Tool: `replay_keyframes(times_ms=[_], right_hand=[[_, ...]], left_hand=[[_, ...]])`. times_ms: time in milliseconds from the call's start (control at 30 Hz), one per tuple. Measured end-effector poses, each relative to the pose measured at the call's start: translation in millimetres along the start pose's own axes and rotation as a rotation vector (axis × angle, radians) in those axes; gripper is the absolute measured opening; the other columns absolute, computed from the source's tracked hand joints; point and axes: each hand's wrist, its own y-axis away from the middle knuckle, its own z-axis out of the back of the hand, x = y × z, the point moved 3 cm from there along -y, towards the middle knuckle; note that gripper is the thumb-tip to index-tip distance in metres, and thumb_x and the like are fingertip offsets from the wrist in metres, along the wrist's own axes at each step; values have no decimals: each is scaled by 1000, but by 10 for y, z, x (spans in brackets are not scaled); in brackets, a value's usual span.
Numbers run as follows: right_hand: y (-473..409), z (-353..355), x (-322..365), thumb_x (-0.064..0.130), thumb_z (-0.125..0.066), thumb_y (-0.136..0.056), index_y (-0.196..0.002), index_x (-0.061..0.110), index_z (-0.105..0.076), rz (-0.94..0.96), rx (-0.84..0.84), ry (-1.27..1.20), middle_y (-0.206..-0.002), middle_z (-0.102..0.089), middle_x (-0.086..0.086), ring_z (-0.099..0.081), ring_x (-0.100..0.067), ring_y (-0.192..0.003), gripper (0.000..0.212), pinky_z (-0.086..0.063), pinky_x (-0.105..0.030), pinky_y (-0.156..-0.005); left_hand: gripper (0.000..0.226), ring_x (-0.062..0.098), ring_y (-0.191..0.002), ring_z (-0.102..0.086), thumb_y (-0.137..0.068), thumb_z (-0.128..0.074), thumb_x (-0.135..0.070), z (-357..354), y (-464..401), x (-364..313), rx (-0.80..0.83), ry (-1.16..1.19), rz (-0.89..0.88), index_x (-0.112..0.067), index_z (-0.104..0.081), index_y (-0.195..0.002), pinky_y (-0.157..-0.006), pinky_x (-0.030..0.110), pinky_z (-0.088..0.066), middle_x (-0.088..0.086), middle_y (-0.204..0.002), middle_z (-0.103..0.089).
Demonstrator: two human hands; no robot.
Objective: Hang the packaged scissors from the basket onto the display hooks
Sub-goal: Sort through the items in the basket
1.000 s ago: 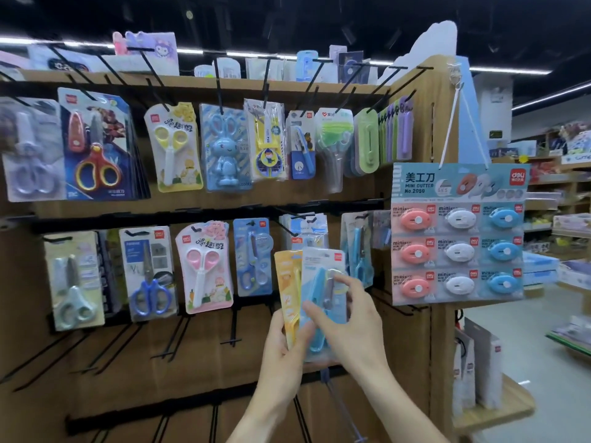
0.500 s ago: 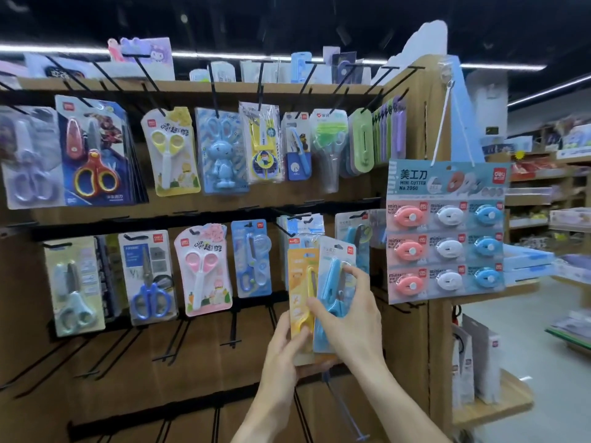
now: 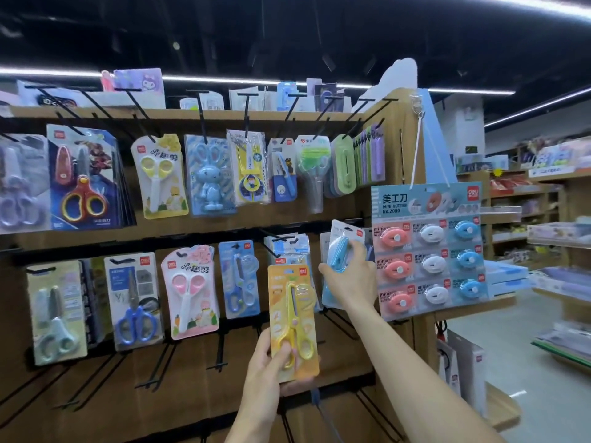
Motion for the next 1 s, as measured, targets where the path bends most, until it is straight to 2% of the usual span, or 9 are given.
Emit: replay_keyframes(times_ms=[100,267,533,600,700,767,800,867,1000], right_hand=[[8,-10,-37,46,-77,-82,-146,34,-33,2,-1,19,-126,-56,-16,-53,-35,-119,78,-52,-44,-94],[23,-47,-91,46,-77,-84,-148,32,-34,12,0,52,-127,-55,-14,-56,-33,-117,78,-53,-42,-90],[-136,-238,-204,45,-76,-89,-160,35,-22,-30,171,212,-142,-47,-21,-51,-42,-129,91,-47,-46,-102],[11,-160,-205,38,-72,-94,-160,35,-25,9,147,194,-143,-48,-19,-52,-38,-129,81,-47,-45,-102],[474,7,-196,34,-65,-99,-145,34,-47,118,94,-37,-136,-54,-4,-57,-21,-121,49,-48,-35,-97],[879,66,-196,48,-70,-93,-126,44,-52,137,167,-226,-123,-57,13,-59,-9,-115,38,-52,-33,-95],[1048,71,-186,57,-73,-86,-120,47,-51,132,211,-270,-119,-58,18,-61,-6,-112,41,-54,-35,-94],[1265,38,-180,69,-75,-69,-117,48,-48,120,243,-237,-116,-61,16,-64,-5,-107,59,-56,-37,-90],[1322,13,-211,71,-74,-59,-113,44,-40,55,188,-152,-110,-63,12,-66,-14,-102,69,-56,-43,-86]], left_hand=[[23,23,-89,-81,-107,-55,-17,-5,17,-26,-2,-13,-9,-29,-63,-125,-77,43,-63,-1,-99,-82],[25,31,-97,-80,-107,-56,-21,23,6,-27,2,-25,-36,-28,-61,-130,-89,47,-60,5,-109,-81],[25,30,-97,-80,-107,-54,-23,31,-40,-37,17,-47,-69,-28,-60,-132,-78,40,-65,1,-111,-81],[25,29,-98,-79,-107,-55,-23,40,-45,-38,18,-55,-83,-27,-61,-131,-80,42,-65,0,-111,-80],[24,23,-101,-79,-108,-55,-23,69,-91,24,1,-76,-97,-30,-63,-129,-77,41,-66,-5,-112,-80],[26,21,-105,-77,-108,-54,-24,39,-94,52,24,-91,-118,-29,-62,-132,-76,40,-65,-5,-116,-78],[27,21,-107,-76,-109,-52,-24,4,-88,66,41,-100,-135,-28,-61,-134,-76,38,-64,-3,-119,-78],[25,16,-111,-75,-111,-48,-25,-67,-56,113,64,-136,-173,-27,-61,-133,-75,29,-61,-2,-123,-76],[30,10,-124,-67,-112,-48,-20,-191,-16,209,127,-218,-221,-24,-60,-140,-98,29,-56,-7,-130,-74]])
